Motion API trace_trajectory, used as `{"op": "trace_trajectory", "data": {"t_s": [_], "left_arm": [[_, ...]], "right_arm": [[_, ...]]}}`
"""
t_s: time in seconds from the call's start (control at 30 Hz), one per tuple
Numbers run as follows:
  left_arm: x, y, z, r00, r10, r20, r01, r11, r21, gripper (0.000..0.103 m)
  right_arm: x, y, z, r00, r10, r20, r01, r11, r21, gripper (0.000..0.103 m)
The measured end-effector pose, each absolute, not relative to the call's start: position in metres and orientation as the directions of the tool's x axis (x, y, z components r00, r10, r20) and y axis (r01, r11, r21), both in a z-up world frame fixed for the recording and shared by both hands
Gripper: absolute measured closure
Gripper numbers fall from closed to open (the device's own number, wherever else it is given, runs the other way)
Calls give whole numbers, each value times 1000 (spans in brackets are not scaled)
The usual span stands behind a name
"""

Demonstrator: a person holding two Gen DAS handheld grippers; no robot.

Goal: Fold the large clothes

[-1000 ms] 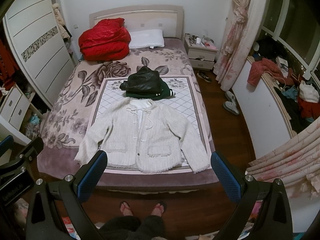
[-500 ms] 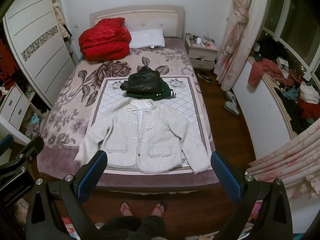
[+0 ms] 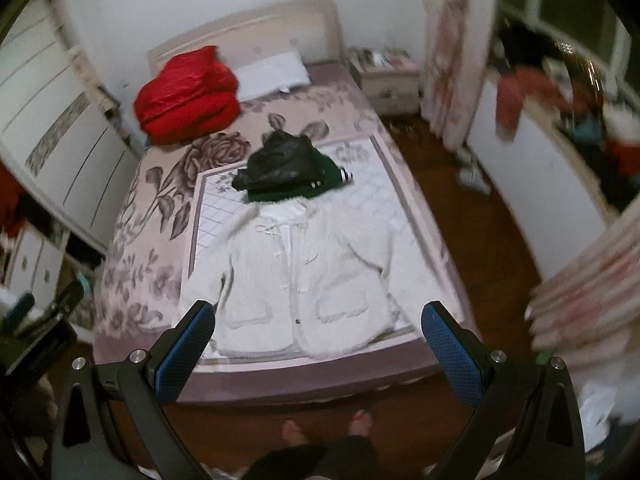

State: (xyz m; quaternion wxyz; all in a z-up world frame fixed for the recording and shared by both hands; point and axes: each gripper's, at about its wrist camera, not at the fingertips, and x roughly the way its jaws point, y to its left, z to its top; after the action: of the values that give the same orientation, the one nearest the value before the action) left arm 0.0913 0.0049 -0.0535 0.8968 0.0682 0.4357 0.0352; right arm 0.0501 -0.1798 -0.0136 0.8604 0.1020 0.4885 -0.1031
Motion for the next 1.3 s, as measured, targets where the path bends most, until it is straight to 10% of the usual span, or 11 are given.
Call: {"op": "trace_trajectory", "data": {"t_s": [1.1,1.27,1.3], "left_arm": [[247,-191,-527,176,244,-953,118,956,267,0],[248,-221,-534,222,226,-949,202,941,271,0],[248,-226,-534,227,221,-948,216,938,270,0]], "right_arm": [[85,-584,-641,3,216,-976,920,382,87,14],[103,-576,-631,66,166,-984,897,422,131,91],[102,-578,-625,83,149,-985,896,423,139,92]]}}
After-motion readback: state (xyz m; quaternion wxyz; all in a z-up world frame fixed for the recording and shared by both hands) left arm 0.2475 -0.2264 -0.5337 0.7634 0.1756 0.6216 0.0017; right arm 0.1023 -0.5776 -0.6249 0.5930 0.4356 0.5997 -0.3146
